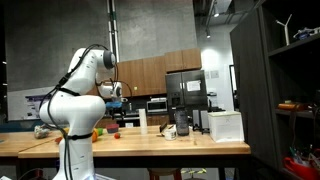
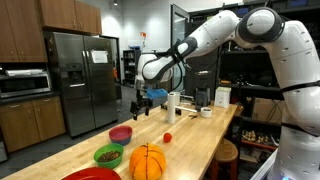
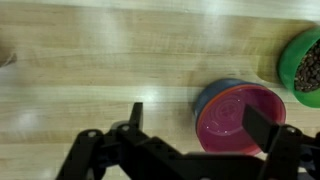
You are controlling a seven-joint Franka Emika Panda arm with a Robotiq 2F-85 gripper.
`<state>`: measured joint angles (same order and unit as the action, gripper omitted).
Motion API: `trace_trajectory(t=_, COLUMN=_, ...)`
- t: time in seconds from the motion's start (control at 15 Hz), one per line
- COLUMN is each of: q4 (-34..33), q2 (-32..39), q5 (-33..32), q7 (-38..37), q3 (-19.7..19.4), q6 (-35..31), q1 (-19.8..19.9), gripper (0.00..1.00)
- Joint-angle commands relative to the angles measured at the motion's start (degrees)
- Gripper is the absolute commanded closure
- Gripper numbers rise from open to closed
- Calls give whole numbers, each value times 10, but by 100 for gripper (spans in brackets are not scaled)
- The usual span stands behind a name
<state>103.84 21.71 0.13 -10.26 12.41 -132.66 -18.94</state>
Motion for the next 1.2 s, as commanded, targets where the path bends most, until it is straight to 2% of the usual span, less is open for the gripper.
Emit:
trace_trajectory(t=0.0, q4=-43, q2=22, q5=6, q7=3, q3=2, q6=14, q1=-1, gripper=0)
trace_trajectory(t=0.07, q4=-18, q2=9, q5=1, q7=-1, q3=0, q6=3, q1=-2, gripper=0)
trace_trajectory(t=1.13, q4=-31, q2=18, q5=1, q7=0, q3=0, q6=4, q1=-3, gripper=0)
